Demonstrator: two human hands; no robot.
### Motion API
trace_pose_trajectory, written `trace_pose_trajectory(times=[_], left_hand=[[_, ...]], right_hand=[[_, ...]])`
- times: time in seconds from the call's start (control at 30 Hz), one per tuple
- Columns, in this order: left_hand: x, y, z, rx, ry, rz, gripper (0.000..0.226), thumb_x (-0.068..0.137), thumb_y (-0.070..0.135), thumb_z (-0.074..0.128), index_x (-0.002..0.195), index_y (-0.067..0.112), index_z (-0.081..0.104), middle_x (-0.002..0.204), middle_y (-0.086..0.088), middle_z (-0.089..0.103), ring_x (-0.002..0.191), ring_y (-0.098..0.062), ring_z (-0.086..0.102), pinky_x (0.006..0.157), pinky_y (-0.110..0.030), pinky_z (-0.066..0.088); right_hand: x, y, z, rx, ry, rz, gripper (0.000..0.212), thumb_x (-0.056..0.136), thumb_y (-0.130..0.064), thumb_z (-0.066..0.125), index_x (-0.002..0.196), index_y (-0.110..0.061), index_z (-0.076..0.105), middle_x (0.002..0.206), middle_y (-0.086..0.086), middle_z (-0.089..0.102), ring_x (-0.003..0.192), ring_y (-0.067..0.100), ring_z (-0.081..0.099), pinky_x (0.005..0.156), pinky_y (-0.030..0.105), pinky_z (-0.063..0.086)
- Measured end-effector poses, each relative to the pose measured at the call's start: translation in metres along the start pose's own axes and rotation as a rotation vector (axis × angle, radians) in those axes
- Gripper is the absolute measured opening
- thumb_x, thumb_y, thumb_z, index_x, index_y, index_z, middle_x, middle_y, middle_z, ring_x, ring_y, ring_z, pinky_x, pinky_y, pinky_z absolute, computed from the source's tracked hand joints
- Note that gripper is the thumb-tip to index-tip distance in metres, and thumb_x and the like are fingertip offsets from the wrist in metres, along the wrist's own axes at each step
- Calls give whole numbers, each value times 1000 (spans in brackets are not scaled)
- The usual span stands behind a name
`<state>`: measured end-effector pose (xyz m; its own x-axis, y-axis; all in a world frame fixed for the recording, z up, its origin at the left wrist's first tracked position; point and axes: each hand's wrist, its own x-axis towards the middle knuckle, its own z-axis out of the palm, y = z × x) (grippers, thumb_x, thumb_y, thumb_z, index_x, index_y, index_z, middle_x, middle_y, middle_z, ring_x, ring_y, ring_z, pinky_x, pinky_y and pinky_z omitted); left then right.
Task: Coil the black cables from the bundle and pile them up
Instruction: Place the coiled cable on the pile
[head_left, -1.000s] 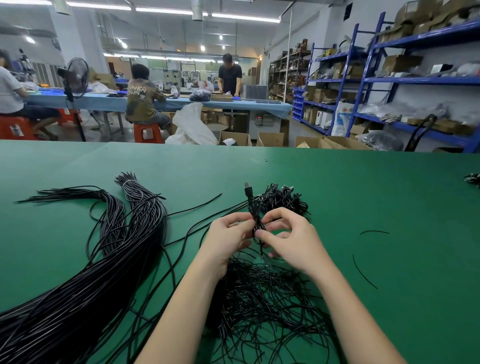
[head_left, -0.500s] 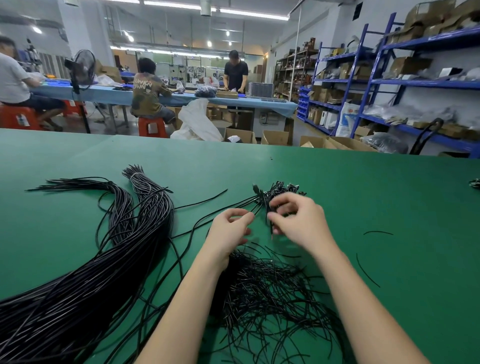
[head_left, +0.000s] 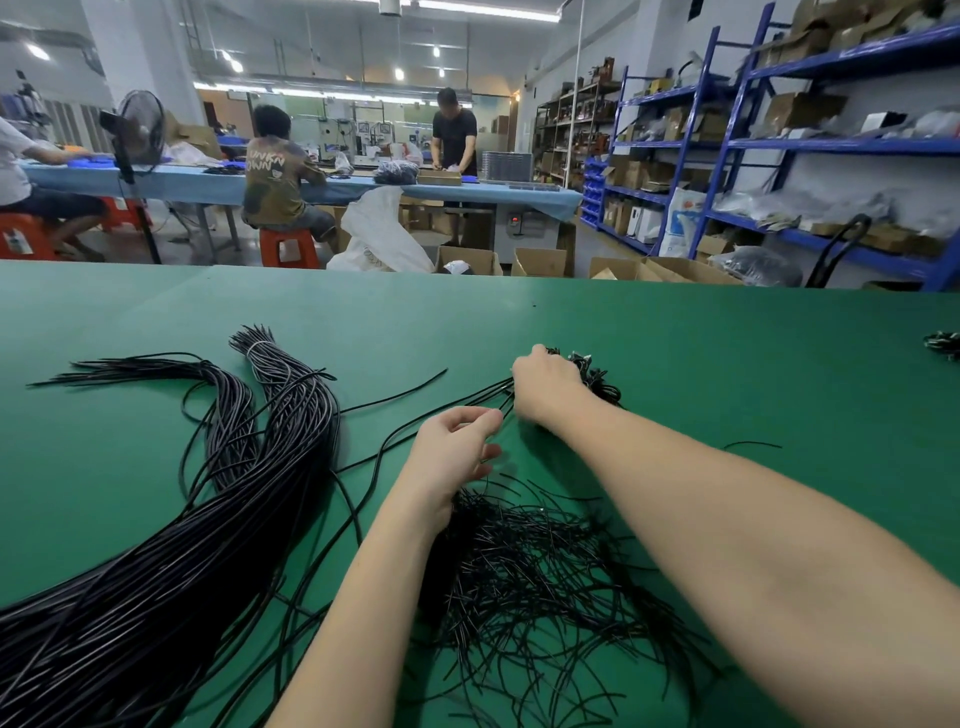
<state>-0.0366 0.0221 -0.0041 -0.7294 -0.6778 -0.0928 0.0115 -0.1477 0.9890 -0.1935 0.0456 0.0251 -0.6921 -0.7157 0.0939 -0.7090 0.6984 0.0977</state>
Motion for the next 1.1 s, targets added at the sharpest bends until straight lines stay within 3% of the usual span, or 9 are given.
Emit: trace_pose_trajectory(times=[0.2,0.4,0.6,0.8,1.1], left_hand=[[0,2,-4,-3,-4,-6,7,96,22,65,96,16,69,104,-4,70,81,-16,67,67,-23,54],[-3,3,-3,-1,1,-16,11,97,22,64,103,14,68,107,-5,70,83,-16,67,64,-20,54],[-4,4,-1,20,7,-16,12,97,23,64,104,14,68,112,-8,71,82,-16,68,66,-21,55],[-5,2,-1,48,7,-21,15,96,23,64,105,12,69,113,-8,72,83,-15,69,69,-23,56],[-3,-2,5,97,-26,-4,20,93,27,68,102,11,74,96,0,73,78,-12,69,71,-26,54]], right_hand=[[3,-10,5,-163,-47,33,50,94,-38,61,135,-11,53,137,18,40,116,29,56,79,33,40],[0,-3,9,-136,39,26,44,93,-35,62,129,-12,56,133,14,41,116,31,55,78,34,37],[-6,2,12,-115,119,-29,42,93,-37,64,125,-12,58,129,12,46,117,32,54,83,37,44],[-8,1,15,-133,84,-38,43,93,-39,63,128,-13,60,133,12,47,123,31,50,87,37,45],[-21,5,-2,9,156,-68,42,91,-37,64,125,-14,57,127,11,50,115,33,58,81,38,42]])
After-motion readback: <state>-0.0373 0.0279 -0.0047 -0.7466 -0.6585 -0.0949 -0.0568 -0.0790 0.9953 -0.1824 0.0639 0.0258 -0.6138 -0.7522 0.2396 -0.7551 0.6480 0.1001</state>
